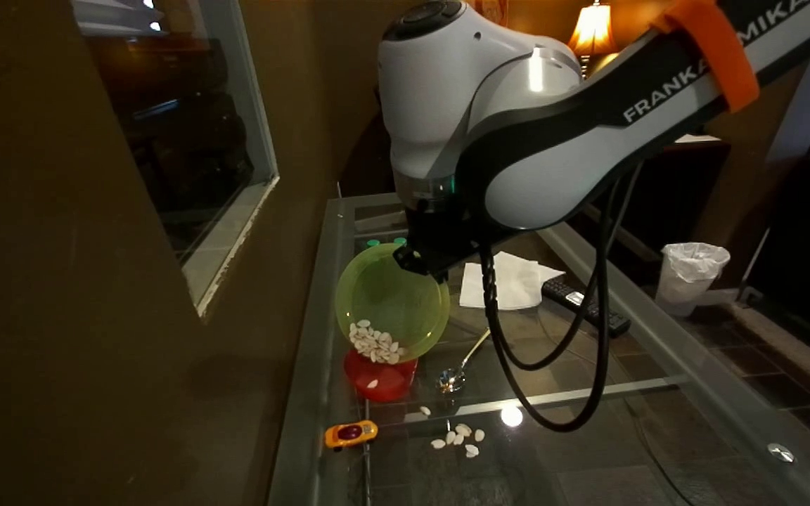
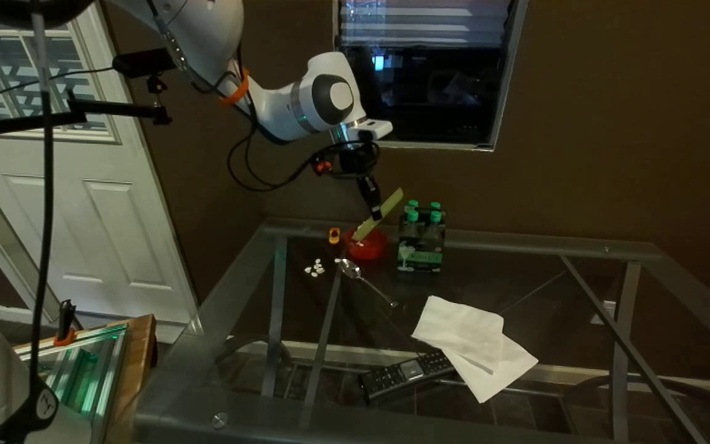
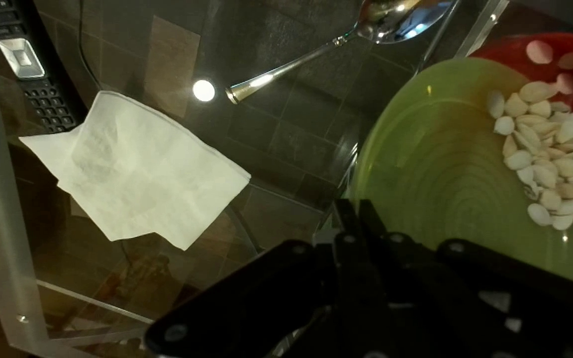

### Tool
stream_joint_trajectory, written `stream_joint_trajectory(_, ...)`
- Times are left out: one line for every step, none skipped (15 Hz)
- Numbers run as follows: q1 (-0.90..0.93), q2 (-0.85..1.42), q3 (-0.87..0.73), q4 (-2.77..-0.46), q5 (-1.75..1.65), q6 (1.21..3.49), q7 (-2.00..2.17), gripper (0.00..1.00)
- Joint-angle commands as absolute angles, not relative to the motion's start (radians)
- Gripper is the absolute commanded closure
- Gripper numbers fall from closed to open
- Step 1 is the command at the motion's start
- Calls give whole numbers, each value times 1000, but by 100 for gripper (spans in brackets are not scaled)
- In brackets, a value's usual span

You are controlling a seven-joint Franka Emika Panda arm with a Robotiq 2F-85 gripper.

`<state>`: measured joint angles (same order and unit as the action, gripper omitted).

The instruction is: Empty the contents on the yellow plate onto the red bowl

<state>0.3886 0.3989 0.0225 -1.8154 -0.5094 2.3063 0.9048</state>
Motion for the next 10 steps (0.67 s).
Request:
stream_joint_trajectory(418, 406, 6, -1796, -581, 2275, 959, 99)
stream_joint_trajectory(424, 407, 2, -1794, -601, 2272, 973, 99)
stream_joint_trajectory(430, 409, -1, -1792, -625, 2270, 995, 99)
stream_joint_trajectory(432, 410, 0, -1791, -644, 2268, 1011, 99)
stream_joint_trajectory(434, 411, 2, -1789, -661, 2264, 1029, 99)
stream_joint_trajectory(434, 411, 5, -1789, -677, 2261, 1041, 99)
stream_joint_trajectory(434, 412, 9, -1788, -688, 2256, 1053, 99)
stream_joint_trajectory(434, 415, 13, -1785, -694, 2251, 1069, 99)
stream_joint_trajectory(435, 418, 16, -1783, -705, 2246, 1083, 99)
stream_joint_trajectory(438, 421, 18, -1782, -714, 2241, 1100, 99)
